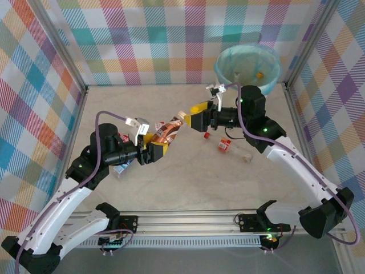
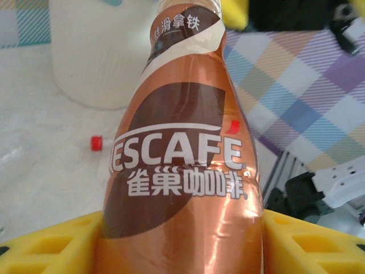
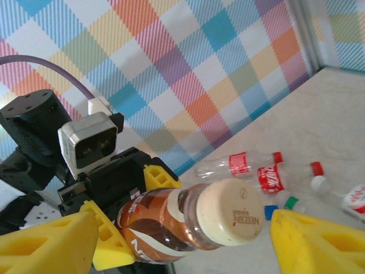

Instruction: Put the plastic bottles in the bin

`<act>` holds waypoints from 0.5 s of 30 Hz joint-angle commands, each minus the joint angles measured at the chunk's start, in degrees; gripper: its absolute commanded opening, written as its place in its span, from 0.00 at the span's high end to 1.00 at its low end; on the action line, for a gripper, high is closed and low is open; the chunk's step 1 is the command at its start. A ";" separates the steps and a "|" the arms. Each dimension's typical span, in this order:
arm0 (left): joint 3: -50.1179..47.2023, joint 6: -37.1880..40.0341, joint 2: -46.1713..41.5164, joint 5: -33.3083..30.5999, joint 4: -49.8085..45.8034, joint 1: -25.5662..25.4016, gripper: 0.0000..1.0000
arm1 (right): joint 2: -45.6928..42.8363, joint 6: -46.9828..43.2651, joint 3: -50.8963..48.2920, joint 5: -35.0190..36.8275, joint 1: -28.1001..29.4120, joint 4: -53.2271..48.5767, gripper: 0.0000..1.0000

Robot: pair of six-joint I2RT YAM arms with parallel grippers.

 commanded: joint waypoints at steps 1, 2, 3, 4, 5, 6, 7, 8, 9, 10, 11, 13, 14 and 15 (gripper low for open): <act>0.92 -2.16 -0.76 2.48 7.62 -0.89 0.39 | 0.97 2.70 1.90 -3.94 1.67 3.44 0.23; 0.97 -2.15 -0.72 2.65 7.93 -1.07 0.39 | 1.33 2.73 2.11 -3.93 2.08 3.33 0.24; 1.05 -2.16 -0.67 2.76 8.10 -1.29 0.39 | 1.65 3.01 2.27 -3.92 2.36 3.32 0.25; 0.98 -2.16 -0.73 2.84 8.22 -1.38 0.39 | 1.83 3.20 2.45 -3.85 2.46 3.40 0.26; 0.93 -2.09 -0.76 2.85 8.40 -1.58 0.39 | 2.04 3.40 2.64 -3.92 2.64 3.47 0.27; 0.79 -2.07 -0.82 2.85 8.48 -1.69 0.39 | 2.19 3.60 2.77 -4.15 2.75 3.56 0.28; 0.71 -2.07 -0.84 2.85 8.64 -1.85 0.39 | 2.32 3.74 2.90 -4.18 2.85 3.74 0.28; 0.54 -2.14 -0.94 2.91 8.79 -1.95 0.39 | 2.45 3.83 3.03 -4.05 2.93 3.83 0.29; 0.44 -2.16 -1.02 2.93 8.91 -2.04 0.39 | 2.50 3.97 3.22 -3.94 2.93 3.83 0.30; 0.36 -2.12 -1.11 2.89 8.93 -2.20 0.39 | 2.58 4.11 3.36 -3.94 2.93 3.80 0.33; 0.24 -2.09 -1.11 2.85 8.97 -2.26 0.39 | 2.66 4.16 3.47 -3.87 2.94 4.01 0.35; 0.00 -1.99 -1.28 2.78 8.92 -2.31 0.39 | 2.67 4.19 3.72 -3.69 2.91 3.97 0.38; -0.13 -1.98 -1.35 2.78 8.93 -2.40 0.39 | 2.72 4.20 3.80 -3.59 2.93 4.00 0.39; -0.16 -1.83 -1.37 2.77 8.84 -2.40 0.39 | 2.68 4.19 3.93 -3.50 2.89 4.07 0.41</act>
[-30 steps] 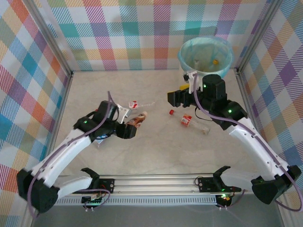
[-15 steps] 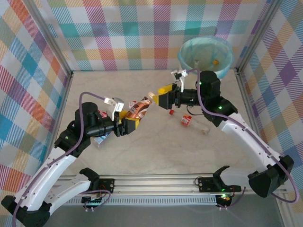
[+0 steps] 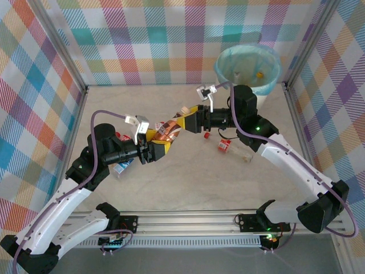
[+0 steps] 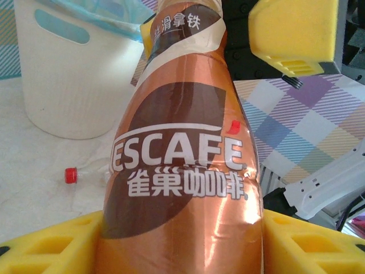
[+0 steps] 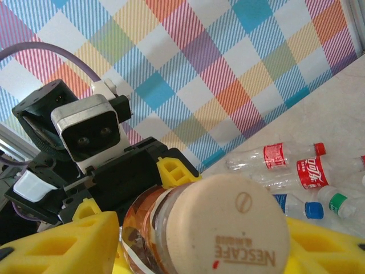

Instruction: Put the plastic bottles in the bin

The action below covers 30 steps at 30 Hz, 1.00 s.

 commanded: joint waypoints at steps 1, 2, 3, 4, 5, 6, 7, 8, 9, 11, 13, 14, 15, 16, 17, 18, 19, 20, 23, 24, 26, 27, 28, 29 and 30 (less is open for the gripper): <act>-0.26 0.09 -1.19 0.94 2.62 -0.49 0.39 | 0.20 0.26 2.27 -0.96 0.29 2.40 0.43; -0.45 0.22 -1.19 0.79 2.61 -0.49 0.39 | 0.24 0.25 2.30 -1.00 0.27 2.38 0.46; -0.61 0.27 -1.13 0.70 2.76 -0.49 0.39 | 0.35 0.22 2.38 -1.00 0.27 2.31 0.48; -0.82 0.28 -1.11 0.69 2.93 -0.49 0.39 | 0.38 0.19 2.47 -1.05 0.27 2.37 0.50; -1.00 0.19 -1.19 0.68 3.20 -0.49 0.39 | 0.47 0.20 2.65 -1.05 0.27 2.16 0.52; -1.14 0.10 -1.19 0.70 3.44 -0.49 0.39 | 0.53 0.10 2.82 -1.18 0.27 2.07 0.54; -1.29 0.09 -1.24 0.68 3.61 -0.49 0.39 | 0.55 -0.01 2.99 -1.15 0.31 1.97 0.55; -1.39 0.07 -1.28 0.61 3.75 -0.49 0.39 | 0.56 -0.15 3.05 -1.26 0.27 1.72 0.57; -1.46 0.09 -1.28 0.53 3.83 -0.49 0.39 | 0.47 -0.24 3.15 -1.26 0.27 1.76 0.59; -1.46 0.09 -1.41 0.29 3.93 -0.57 0.37 | 0.51 -0.25 3.60 -1.32 0.33 1.74 0.63; -1.34 0.01 -1.72 -0.46 3.93 -0.53 0.33 | 0.56 -0.33 4.28 -1.44 0.25 1.62 0.64; -1.25 -0.07 -1.94 -1.03 3.77 -0.58 0.30 | 0.56 -0.56 4.80 -1.40 0.27 1.25 0.65; -1.28 -0.08 -2.22 -1.58 3.71 -0.58 0.27 | 0.56 -0.74 5.27 -1.15 0.27 0.85 0.65; -1.16 -0.15 -2.53 -2.18 3.54 -0.58 0.23 | 0.58 -1.05 5.73 -0.67 0.27 0.35 0.66; -0.99 -0.27 -2.89 -3.12 3.28 -0.58 0.19 | 0.56 -1.38 6.50 0.17 0.27 -0.57 0.67; -0.82 -0.34 -3.35 -4.17 3.02 -0.58 0.17 | 0.43 -1.99 7.31 1.41 0.27 -1.91 0.68; -0.70 -0.35 -3.75 -4.97 2.81 -0.54 0.16 | 0.26 -2.50 7.97 2.61 0.27 -2.89 0.68; -0.51 -0.26 -4.29 -5.79 2.55 -0.58 0.15 | -0.01 -3.51 8.79 4.32 0.27 -4.17 0.68; 0.33 -0.26 -5.98 -8.90 1.69 -0.58 0.13 | -0.66 -7.25 11.79 9.67 0.27 -8.77 0.71; 0.69 -0.26 -6.56 -9.76 1.56 -0.63 0.12 | -0.66 -9.14 13.52 11.99 0.23 -11.30 0.71; 1.25 -0.26 -7.72 -11.09 1.38 -0.58 0.12 | -0.29 -12.81 17.63 17.32 0.27 -16.78 0.73; 1.63 -0.26 -8.28 -11.80 1.30 -0.58 0.12 | 0.04 -14.86 19.75 20.73 0.30 -19.57 0.74; 1.89 -0.18 -8.55 -12.37 1.15 -0.56 0.11 | 0.26 -16.70 21.62 23.47 0.16 -21.59 0.75; 2.35 -0.02 -8.80 -12.88 0.95 -0.57 0.11 | 0.53 -18.51 23.35 26.24 0.10 -23.16 0.75; 2.80 0.20 -8.57 -13.26 0.60 -0.58 0.11 | 0.84 -20.68 25.12 29.50 -0.26 -24.59 0.76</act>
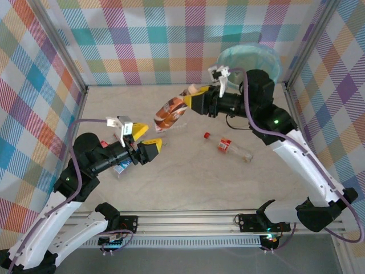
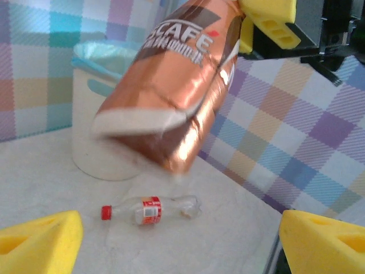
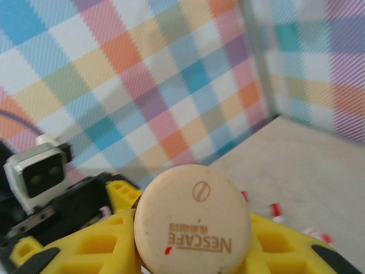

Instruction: Put the plastic bottles in the bin

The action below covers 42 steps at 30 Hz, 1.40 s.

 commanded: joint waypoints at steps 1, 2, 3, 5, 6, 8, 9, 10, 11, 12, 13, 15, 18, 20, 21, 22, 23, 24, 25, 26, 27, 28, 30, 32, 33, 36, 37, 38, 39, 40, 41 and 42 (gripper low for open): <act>3.02 0.55 -0.51 -3.20 -0.83 -0.43 0.11 | 0.58 -10.07 6.64 13.86 -0.45 -8.17 0.76; 3.52 0.68 0.00 -3.33 -1.07 -0.42 0.11 | 1.22 -11.91 8.43 17.15 -0.99 -9.10 0.77; 3.99 0.76 0.59 -3.42 -1.05 -0.43 0.11 | 1.88 -13.89 10.34 20.82 -1.52 -9.95 0.78; 4.57 0.99 1.80 -3.20 -0.92 -0.43 0.11 | 3.24 -18.31 12.94 27.03 -3.26 -9.83 0.79; 4.73 1.21 2.56 -3.12 -0.72 -0.43 0.11 | 3.97 -20.85 13.66 29.90 -4.36 -8.95 0.79; 4.79 1.56 4.07 -3.14 -0.38 -0.43 0.11 | 5.91 -25.50 15.20 35.55 -6.95 -7.55 0.80; 4.69 1.77 4.89 -3.45 -0.36 -0.42 0.11 | 7.18 -26.88 16.07 37.92 -8.82 -6.84 0.81; 4.76 1.87 5.69 -3.75 -0.45 -0.43 0.12 | 8.51 -27.32 17.21 39.57 -10.56 -7.05 0.81; 4.68 1.87 6.47 -4.14 -0.70 -0.43 0.12 | 10.03 -27.51 19.01 41.10 -12.55 -7.80 0.81; 4.81 1.72 7.35 -4.63 -0.95 -0.42 0.12 | 11.52 -27.60 20.35 42.57 -14.36 -8.18 0.81; 4.76 1.53 8.07 -4.94 -1.08 -0.38 0.12 | 12.68 -27.79 20.98 43.78 -15.71 -8.28 0.81; 4.77 1.11 9.71 -5.58 -1.14 -0.43 0.13 | 15.15 -28.29 22.08 46.04 -18.14 -8.33 0.81; 4.85 0.01 12.33 -7.30 -4.09 -0.43 0.13 | 18.47 -29.61 22.31 47.33 -20.78 -8.08 0.81; 4.79 -0.77 14.01 -8.42 -5.03 -0.37 0.13 | 21.01 -31.40 23.07 48.57 -22.06 -8.31 0.82; 4.76 -1.37 14.69 -8.91 -5.33 -0.42 0.13 | 22.34 -32.26 23.53 49.32 -22.68 -8.60 0.82; 4.64 -1.75 15.25 -9.06 -5.51 -0.43 0.13 | 23.35 -32.78 24.17 49.61 -23.23 -9.24 0.81; 4.44 -2.18 15.82 -9.04 -5.66 -0.43 0.13 | 24.59 -33.08 25.37 50.20 -23.47 -10.65 0.80; 4.26 -2.69 16.34 -8.97 -5.71 -0.43 0.13 | 25.52 -33.24 26.29 50.74 -23.57 -11.82 0.82; 4.10 -3.02 16.71 -8.93 -5.63 -0.39 0.13 | 26.01 -33.42 26.83 50.90 -23.55 -12.44 0.87; 3.90 -3.37 17.14 -8.92 -5.41 -0.43 0.13 | 26.13 -33.29 26.96 50.90 -23.55 -12.76 0.86; 3.48 -3.69 17.43 -9.04 -5.16 -0.41 0.13 | 25.97 -32.93 26.89 50.75 -23.55 -12.64 0.85; 3.36 -3.90 17.76 -9.24 -5.02 -0.43 0.13 | 25.75 -32.83 26.51 50.76 -23.55 -12.51 0.85; 3.31 -4.48 18.48 -9.79 -4.88 -0.43 0.13 | 25.40 -32.18 26.27 51.05 -23.58 -12.69 0.81; 3.36 -4.89 19.16 -10.42 -4.92 -0.43 0.13 | 25.11 -29.40 26.26 50.86 -23.55 -14.86 0.77; 3.29 -5.00 19.48 -10.53 -4.79 -0.39 0.13 | 24.65 -27.32 25.70 50.15 -23.55 -16.18 0.76; 3.51 -5.42 20.46 -10.76 -4.74 -0.36 0.13 | 21.61 -25.61 19.47 50.64 -22.60 -13.96 0.75; 3.70 -5.42 20.80 -10.67 -4.87 -0.43 0.13 | 20.36 -25.58 17.07 50.48 -22.37 -12.26 0.75; 3.88 -5.42 21.08 -10.57 -4.92 -0.38 0.13 | 19.49 -25.09 15.59 50.51 -22.32 -11.22 0.75; 4.05 -5.43 21.35 -10.54 -5.08 -0.43 0.13 | 18.82 -24.68 14.67 50.59 -22.32 -10.71 0.75; 4.21 -5.35 21.54 -10.50 -5.18 -0.40 0.13 | 18.52 -24.50 14.26 50.92 -22.16 -10.80 0.75; 4.24 -5.25 21.76 -10.45 -5.27 -0.40 0.13 | 18.56 -24.12 14.25 51.31 -22.02 -11.33 0.74; 4.33 -5.17 21.90 -10.45 -5.27 -0.42 0.13 | 18.64 -23.75 14.44 51.65 -21.82 -12.19 0.73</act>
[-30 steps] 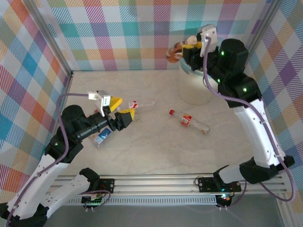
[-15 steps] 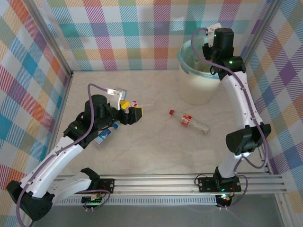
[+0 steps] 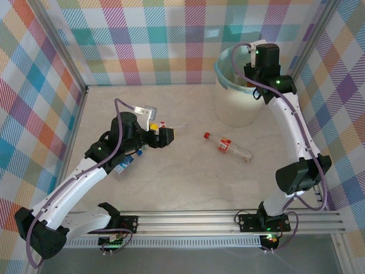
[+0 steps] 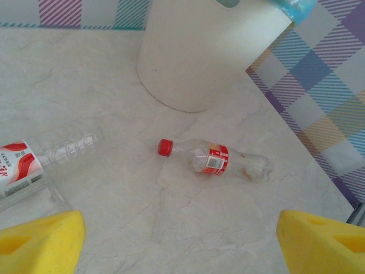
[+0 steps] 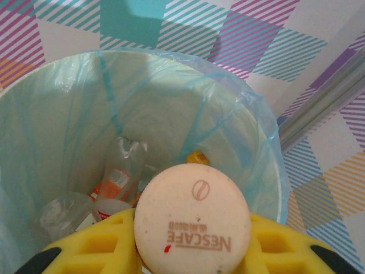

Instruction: Put the plastic bottles in the bin

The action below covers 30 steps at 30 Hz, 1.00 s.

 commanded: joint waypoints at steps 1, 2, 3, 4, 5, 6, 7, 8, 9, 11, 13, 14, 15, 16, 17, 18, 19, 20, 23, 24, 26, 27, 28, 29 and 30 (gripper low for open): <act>0.78 -0.59 0.47 -0.65 -0.25 -0.34 0.13 | -2.11 2.65 -0.28 1.80 0.82 1.06 0.71; 0.78 -0.59 0.59 -0.66 -0.13 -0.32 0.13 | -2.23 2.65 -0.60 2.08 0.91 1.02 0.69; 0.83 -0.68 0.80 -0.66 -0.11 -0.34 0.13 | -2.36 2.56 -1.02 2.08 1.01 1.10 0.65; 0.87 -0.83 1.02 -0.70 -0.11 -0.37 0.13 | -2.44 2.56 -1.17 2.22 1.01 1.20 0.57; 1.00 -0.93 1.18 -0.66 -0.11 -0.38 0.13 | -2.50 2.59 -1.14 2.34 1.01 1.20 0.49; 1.02 -0.94 1.27 -0.62 -0.11 -0.32 0.13 | -2.39 2.65 -1.02 2.51 0.96 1.07 0.45; 1.11 -0.94 1.30 -0.49 -0.16 -0.36 0.13 | -2.19 2.77 -0.72 2.59 1.03 0.77 0.42; 1.21 -0.94 1.32 -0.48 -0.28 -0.35 0.13 | -2.04 2.83 -0.38 2.63 1.07 0.49 0.41; 1.20 -0.86 1.37 -0.56 -0.39 -0.33 0.13 | -1.92 3.00 -0.14 2.78 1.05 0.28 0.39; 1.29 -0.77 1.32 -0.74 -0.64 -0.39 0.12 | -1.73 3.09 0.07 2.88 1.07 0.06 0.38; 1.29 -0.77 1.26 -0.83 -0.86 -0.38 0.12 | -1.69 3.12 0.21 2.88 1.13 -0.03 0.38; 1.30 -0.84 1.17 -0.90 -0.95 -0.37 0.12 | -1.72 3.12 0.28 2.90 1.09 -0.10 0.38; 1.24 -0.85 1.12 -0.85 -1.09 -0.39 0.12 | -1.71 3.02 0.24 2.88 1.04 -0.14 0.38; 1.22 -0.85 1.19 -0.83 -1.13 -0.31 0.12 | -1.58 3.05 0.34 2.88 1.05 -0.16 0.38; 1.20 -0.85 1.12 -0.84 -1.17 -0.38 0.12 | -1.64 2.95 0.38 2.90 1.04 -0.18 0.38; 1.20 -0.94 1.14 -0.83 -1.21 -0.33 0.12 | -1.60 2.82 0.38 2.90 1.09 -0.21 0.38; 1.21 -0.94 1.18 -0.88 -1.26 -0.38 0.12 | -1.57 2.78 0.37 2.88 1.18 -0.20 0.39; 1.16 -1.03 1.12 -0.92 -1.26 -0.38 0.12 | -1.61 2.78 0.31 2.87 1.18 -0.28 0.39; 1.12 -1.34 1.47 -1.14 -1.32 -0.38 0.12 | -1.25 4.10 0.40 1.58 1.33 -1.41 0.41; 1.12 -1.43 1.69 -1.25 -1.20 -0.39 0.13 | -0.99 4.57 0.34 1.10 1.56 -1.92 0.41; 1.21 -1.63 2.16 -1.27 -1.17 -0.38 0.12 | -0.40 4.93 0.55 1.06 2.37 -2.74 0.41; 1.33 -1.73 2.47 -1.32 -1.25 -0.38 0.12 | -0.02 5.19 0.64 1.08 2.82 -3.05 0.41; 1.45 -1.82 2.87 -1.27 -1.41 -0.26 0.12 | 0.26 5.41 0.65 0.88 3.25 -3.25 0.41; 1.78 -1.89 3.41 -1.34 -1.72 -0.34 0.12 | 0.51 5.42 0.70 0.56 3.64 -3.36 0.41; 2.26 -2.06 4.10 -1.28 -2.31 -0.39 0.12 | 0.80 5.42 0.95 0.19 4.05 -3.66 0.41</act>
